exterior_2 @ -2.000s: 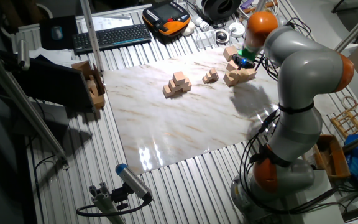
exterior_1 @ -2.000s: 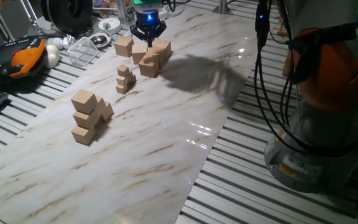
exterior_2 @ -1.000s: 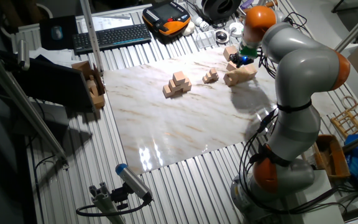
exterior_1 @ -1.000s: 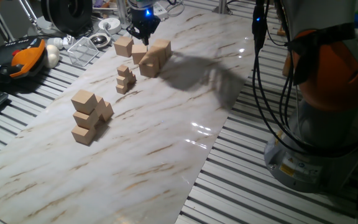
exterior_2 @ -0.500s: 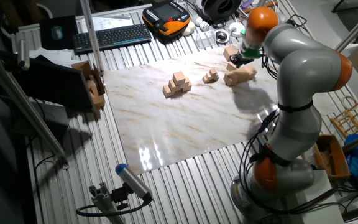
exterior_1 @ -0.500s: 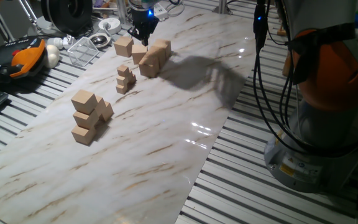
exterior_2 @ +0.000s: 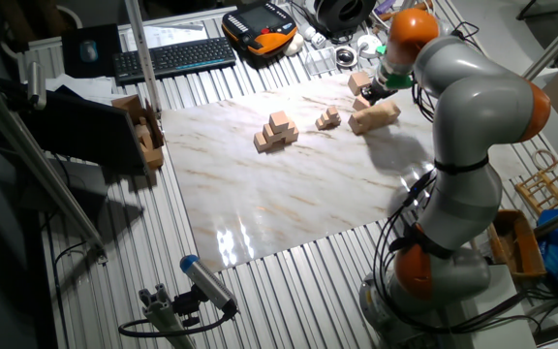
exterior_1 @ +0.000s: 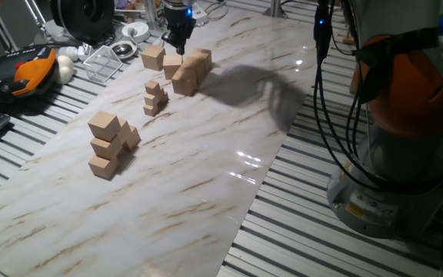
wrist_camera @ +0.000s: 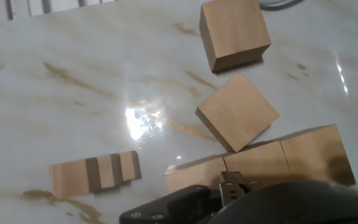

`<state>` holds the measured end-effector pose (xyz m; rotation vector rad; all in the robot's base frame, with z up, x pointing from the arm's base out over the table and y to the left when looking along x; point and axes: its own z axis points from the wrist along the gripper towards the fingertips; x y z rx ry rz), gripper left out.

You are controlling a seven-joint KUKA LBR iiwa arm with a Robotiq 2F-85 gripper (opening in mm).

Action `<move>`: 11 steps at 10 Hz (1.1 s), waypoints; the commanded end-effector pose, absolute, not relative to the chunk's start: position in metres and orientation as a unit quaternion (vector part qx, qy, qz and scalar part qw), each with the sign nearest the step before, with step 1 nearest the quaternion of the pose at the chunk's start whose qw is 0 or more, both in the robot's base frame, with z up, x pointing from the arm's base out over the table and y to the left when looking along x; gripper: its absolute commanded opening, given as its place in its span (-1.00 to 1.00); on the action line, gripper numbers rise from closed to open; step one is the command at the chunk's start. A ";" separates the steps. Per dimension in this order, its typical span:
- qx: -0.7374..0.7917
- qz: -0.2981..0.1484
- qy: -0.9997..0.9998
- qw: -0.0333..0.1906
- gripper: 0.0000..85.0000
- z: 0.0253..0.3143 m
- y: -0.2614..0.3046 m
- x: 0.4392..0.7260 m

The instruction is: Stack the blocks into a pyramid shape

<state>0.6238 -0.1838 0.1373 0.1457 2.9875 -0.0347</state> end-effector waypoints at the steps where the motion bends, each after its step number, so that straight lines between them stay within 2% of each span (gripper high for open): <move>1: -0.059 0.002 0.996 0.074 -1.00 0.136 -0.185 0.623; 5: -0.035 -0.004 0.997 0.068 -1.00 0.137 -0.186 0.618; 11: -0.030 -0.006 0.997 0.070 -1.00 0.136 -0.185 0.620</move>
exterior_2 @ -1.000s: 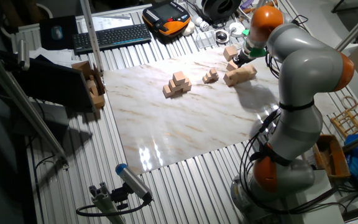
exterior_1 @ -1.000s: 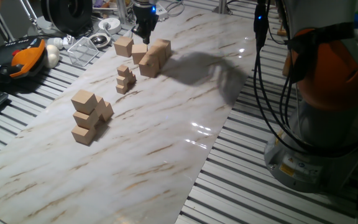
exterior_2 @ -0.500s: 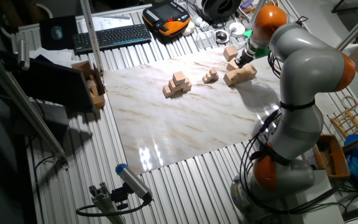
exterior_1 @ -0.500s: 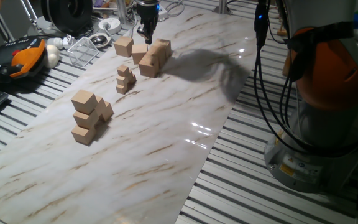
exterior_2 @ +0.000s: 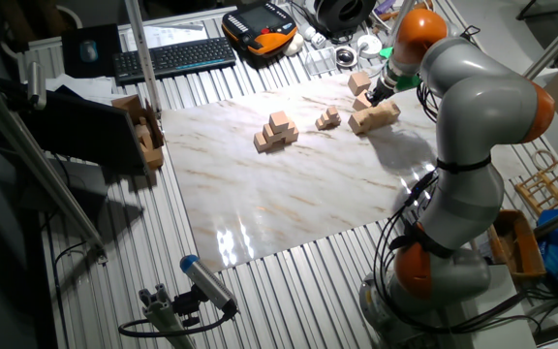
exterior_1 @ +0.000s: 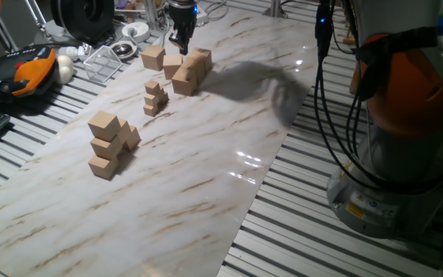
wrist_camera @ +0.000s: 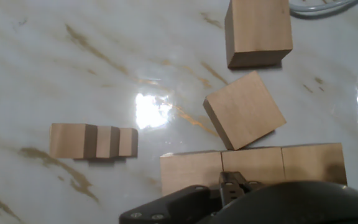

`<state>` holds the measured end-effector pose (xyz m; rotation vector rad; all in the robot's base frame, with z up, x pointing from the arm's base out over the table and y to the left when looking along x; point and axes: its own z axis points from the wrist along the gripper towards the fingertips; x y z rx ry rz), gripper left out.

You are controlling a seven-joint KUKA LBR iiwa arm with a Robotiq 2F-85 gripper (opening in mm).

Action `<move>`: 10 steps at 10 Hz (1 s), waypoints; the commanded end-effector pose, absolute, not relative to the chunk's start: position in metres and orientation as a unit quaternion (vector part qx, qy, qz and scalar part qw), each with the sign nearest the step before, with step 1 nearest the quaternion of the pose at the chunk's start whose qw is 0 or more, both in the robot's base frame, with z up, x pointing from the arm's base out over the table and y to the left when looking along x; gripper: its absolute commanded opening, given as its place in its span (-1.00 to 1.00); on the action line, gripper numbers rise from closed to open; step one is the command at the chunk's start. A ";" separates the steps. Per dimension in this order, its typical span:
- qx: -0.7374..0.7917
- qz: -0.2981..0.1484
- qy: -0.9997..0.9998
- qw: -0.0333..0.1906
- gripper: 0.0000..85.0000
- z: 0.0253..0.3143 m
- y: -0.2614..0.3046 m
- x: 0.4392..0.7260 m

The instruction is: Stack the blocks into a pyramid shape

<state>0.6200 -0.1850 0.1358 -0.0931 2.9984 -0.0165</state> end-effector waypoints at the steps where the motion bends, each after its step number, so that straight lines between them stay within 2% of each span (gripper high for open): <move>1: -0.038 -0.006 0.996 0.077 -1.00 0.135 -0.185 0.620; 3: -0.033 -0.008 0.995 0.093 0.60 0.135 -0.184 0.620; 4: -0.042 -0.010 0.994 0.097 1.00 0.136 -0.184 0.620; 7: -0.120 -0.034 0.987 0.103 1.00 0.140 -0.186 0.623; 10: -0.149 -0.027 0.983 0.099 1.00 0.136 -0.194 0.631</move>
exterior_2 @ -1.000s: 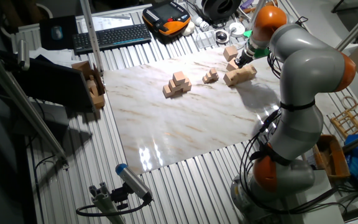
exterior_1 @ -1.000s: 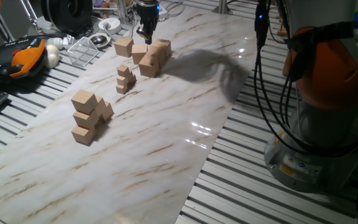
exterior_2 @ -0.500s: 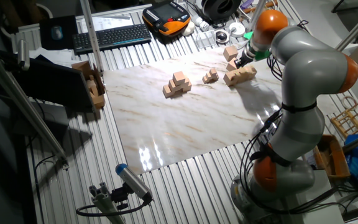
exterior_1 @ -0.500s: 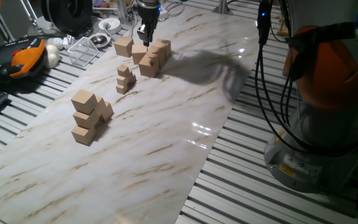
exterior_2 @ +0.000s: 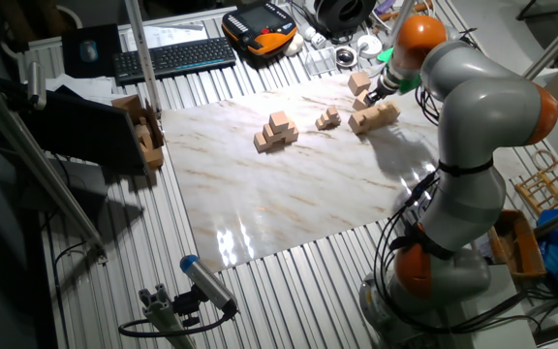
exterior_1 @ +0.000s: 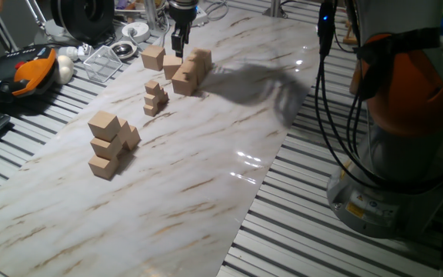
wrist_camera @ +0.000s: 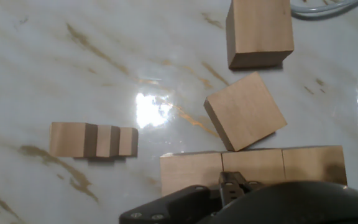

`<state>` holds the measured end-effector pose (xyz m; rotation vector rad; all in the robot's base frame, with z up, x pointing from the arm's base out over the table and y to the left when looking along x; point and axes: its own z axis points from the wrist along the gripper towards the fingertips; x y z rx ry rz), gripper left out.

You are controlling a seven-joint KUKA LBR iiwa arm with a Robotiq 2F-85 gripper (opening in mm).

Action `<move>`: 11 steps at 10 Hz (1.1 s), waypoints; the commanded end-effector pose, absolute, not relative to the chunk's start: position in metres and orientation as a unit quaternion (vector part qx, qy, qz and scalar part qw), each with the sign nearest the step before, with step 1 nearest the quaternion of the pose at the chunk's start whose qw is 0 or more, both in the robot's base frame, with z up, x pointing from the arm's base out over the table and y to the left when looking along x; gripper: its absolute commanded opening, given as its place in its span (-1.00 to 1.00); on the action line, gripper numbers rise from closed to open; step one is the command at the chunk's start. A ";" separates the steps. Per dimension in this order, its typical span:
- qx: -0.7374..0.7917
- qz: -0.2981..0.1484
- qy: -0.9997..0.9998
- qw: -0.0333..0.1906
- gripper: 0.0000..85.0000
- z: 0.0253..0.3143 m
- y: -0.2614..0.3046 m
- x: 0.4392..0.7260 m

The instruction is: Stack the blocks into a pyramid shape

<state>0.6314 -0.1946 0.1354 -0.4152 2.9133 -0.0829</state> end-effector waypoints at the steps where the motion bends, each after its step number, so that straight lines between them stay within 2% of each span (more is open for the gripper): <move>1: -0.156 -0.025 0.983 0.099 1.00 0.133 -0.197 0.635; 5: -0.164 -0.016 0.981 0.099 1.00 0.123 -0.202 0.649; 6: -0.164 -0.013 0.981 0.100 0.60 0.121 -0.202 0.650; 9: -0.150 -0.008 0.984 0.093 0.60 0.129 -0.201 0.651; 11: -0.099 0.025 0.992 0.077 0.60 0.137 -0.199 0.647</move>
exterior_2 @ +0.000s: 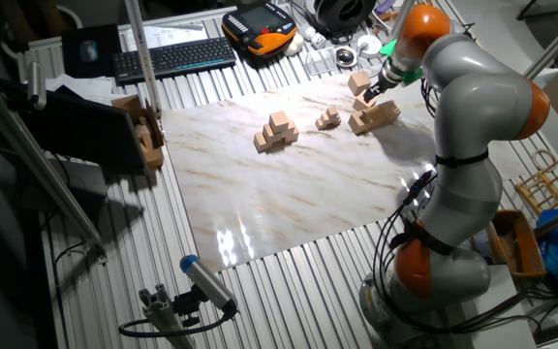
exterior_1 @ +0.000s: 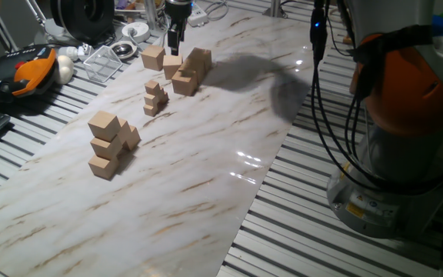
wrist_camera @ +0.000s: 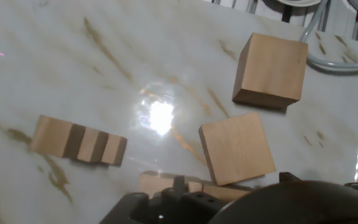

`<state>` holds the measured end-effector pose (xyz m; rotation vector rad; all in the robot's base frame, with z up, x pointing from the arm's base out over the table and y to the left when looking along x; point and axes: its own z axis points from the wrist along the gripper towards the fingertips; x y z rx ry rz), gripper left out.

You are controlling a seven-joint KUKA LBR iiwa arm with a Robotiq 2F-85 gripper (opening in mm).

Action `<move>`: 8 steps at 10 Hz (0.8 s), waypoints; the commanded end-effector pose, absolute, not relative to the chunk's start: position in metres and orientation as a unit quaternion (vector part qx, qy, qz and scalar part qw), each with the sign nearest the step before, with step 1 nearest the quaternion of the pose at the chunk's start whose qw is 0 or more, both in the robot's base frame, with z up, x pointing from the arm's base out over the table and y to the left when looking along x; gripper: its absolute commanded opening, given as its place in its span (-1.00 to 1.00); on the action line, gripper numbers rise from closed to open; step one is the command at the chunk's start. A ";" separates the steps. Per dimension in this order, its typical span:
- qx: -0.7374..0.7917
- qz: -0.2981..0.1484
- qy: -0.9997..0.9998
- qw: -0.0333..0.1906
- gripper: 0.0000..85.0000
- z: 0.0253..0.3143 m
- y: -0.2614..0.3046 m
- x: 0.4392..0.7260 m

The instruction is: Stack the blocks into a pyramid shape

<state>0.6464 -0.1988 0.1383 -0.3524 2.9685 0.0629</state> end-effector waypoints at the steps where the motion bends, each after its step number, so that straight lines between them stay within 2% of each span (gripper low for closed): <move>1: -0.069 0.016 0.995 0.069 0.60 0.143 -0.196 0.644; 2: -0.050 0.008 0.997 0.065 0.20 0.145 -0.194 0.644; 3: -0.027 0.011 0.997 0.068 0.20 0.145 -0.194 0.644; 4: -0.010 0.019 0.998 0.067 -0.20 0.146 -0.198 0.644; 5: 0.013 0.025 0.998 0.063 -1.00 0.146 -0.202 0.645; 8: 0.053 0.020 0.997 0.051 -1.00 0.156 -0.197 0.638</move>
